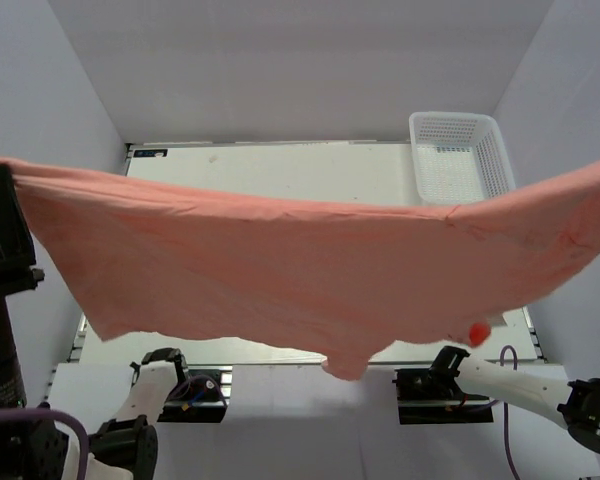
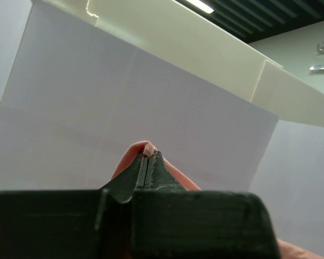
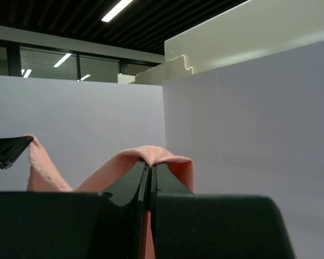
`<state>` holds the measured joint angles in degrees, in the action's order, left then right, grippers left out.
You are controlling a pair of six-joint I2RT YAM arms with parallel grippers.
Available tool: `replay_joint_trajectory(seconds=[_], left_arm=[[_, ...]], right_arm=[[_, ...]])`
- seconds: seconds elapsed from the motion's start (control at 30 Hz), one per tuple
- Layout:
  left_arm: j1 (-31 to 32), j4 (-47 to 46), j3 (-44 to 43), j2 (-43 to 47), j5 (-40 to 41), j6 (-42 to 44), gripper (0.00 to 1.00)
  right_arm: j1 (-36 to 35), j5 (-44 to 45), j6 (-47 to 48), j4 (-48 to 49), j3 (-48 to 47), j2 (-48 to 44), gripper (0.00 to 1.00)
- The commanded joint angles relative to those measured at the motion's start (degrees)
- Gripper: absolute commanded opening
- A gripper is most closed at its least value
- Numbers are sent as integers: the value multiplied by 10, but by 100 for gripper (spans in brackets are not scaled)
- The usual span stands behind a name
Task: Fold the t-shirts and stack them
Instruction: Flatten out the tshirt
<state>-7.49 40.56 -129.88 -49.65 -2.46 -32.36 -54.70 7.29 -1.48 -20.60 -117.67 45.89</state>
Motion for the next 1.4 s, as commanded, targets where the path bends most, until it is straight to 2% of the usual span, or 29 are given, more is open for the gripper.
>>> replay_joint_trajectory(seconds=[0.0,0.1,0.13,0.2,0.23,0.3,0.33,0.37,0.47,0.57,0.73,0.87,0.9,0.93,0.97,1.07,1.1,1.13,1.17,1.2,1.27,1.3,1.37], left_arm=[[-9,-11,17,2,-25,4,0],[-9,-23,69,2,-60,-3,0],[-9,-23,86,-7,-70,-9,0],[-9,-23,142,-26,-78,-10,0],[-9,-23,167,-26,-69,-15,0],[-9,-67,268,-26,-58,-25,0],[-9,-84,304,-20,-47,-25,0],[-3,-98,371,-14,-41,-32,0],[-8,-147,494,-7,-33,-70,0],[-2,-204,603,-24,-16,-90,0],[-2,-233,658,-151,55,-90,0],[-2,-266,619,-305,67,-83,0],[-2,-271,580,-378,67,-83,0],[-2,-271,556,-416,67,-78,0],[-2,-271,532,-454,57,-78,0],[-7,-259,418,-606,35,-72,0],[-7,-259,357,-640,30,-67,0],[-7,-254,325,-709,11,-67,0],[-7,-254,260,-741,4,-60,0],[-7,-254,233,-768,-1,-54,0],[-7,-310,241,-781,11,-44,0],[-2,-370,254,-775,18,-39,0],[-2,-404,254,-782,18,-32,0]], right_arm=[[4,5,9,23,-6,20,0],[6,75,12,41,30,27,0],[4,88,37,76,78,25,0],[3,165,55,107,110,31,0],[3,203,74,131,160,39,0],[1,262,117,197,200,45,0],[1,305,132,256,273,55,0],[2,358,153,319,298,61,0],[6,469,209,461,416,99,0],[17,486,235,562,486,143,0],[84,500,203,609,499,275,0],[172,502,154,583,417,439,0],[179,501,155,581,389,483,0],[184,499,152,575,375,502,0],[192,496,144,559,361,563,0],[228,469,129,537,286,618,0],[237,462,126,529,235,676,0],[251,454,120,522,220,691,0],[254,439,118,519,191,725,0],[266,440,112,510,160,757,0],[281,433,111,514,123,798,0],[285,431,111,514,112,809,0],[304,403,118,550,104,837,0]])
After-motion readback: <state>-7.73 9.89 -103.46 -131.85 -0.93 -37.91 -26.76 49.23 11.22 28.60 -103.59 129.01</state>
